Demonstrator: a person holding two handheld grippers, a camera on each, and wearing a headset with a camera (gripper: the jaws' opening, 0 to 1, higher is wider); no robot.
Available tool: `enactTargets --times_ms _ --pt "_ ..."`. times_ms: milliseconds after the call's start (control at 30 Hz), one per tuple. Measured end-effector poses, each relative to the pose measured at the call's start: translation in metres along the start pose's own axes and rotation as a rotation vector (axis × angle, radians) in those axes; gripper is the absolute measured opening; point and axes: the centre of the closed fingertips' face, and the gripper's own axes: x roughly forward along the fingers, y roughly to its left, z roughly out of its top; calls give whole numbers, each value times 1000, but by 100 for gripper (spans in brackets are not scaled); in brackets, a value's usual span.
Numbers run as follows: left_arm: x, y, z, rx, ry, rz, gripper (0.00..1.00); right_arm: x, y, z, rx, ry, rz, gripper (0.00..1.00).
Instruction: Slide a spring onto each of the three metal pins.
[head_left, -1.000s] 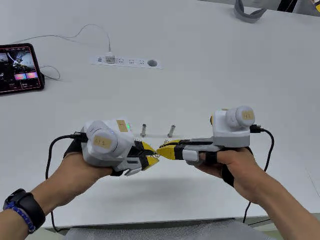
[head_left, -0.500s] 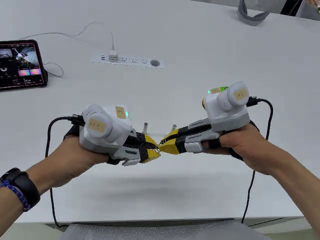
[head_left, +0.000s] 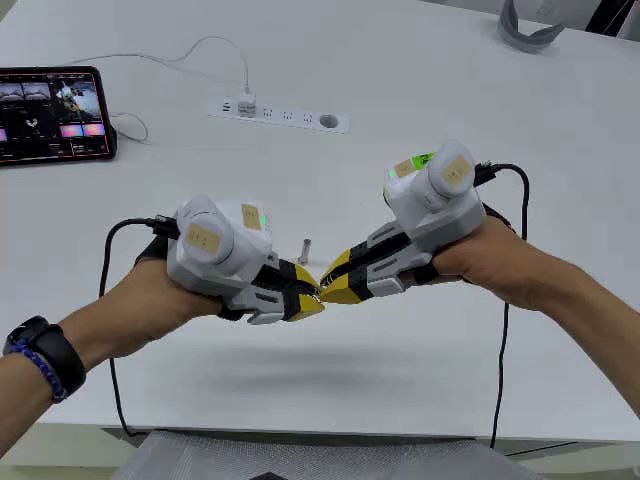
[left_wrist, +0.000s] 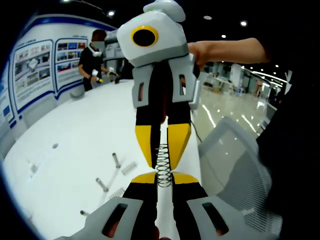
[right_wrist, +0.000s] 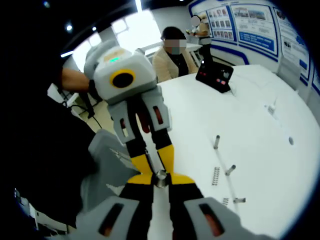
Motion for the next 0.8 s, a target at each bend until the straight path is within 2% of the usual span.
enactTargets --times_ms 100,300,467,533,633,800 --pt "-2 0 -2 -10 -4 2 9 4 2 0 -44 41 7 12" --pt "-7 0 -7 -27 -15 18 10 12 2 3 -64 63 11 12" --pt "-12 3 -12 -62 -49 38 11 17 -1 5 -60 58 8 12" --pt "-14 4 -15 -60 -51 53 12 21 -2 6 -64 57 6 12" --pt "-16 9 -25 -59 -32 94 17 23 -4 9 -66 39 -2 12" --pt "-24 13 -38 -99 -46 130 21 26 -11 15 -34 -4 -10 12"
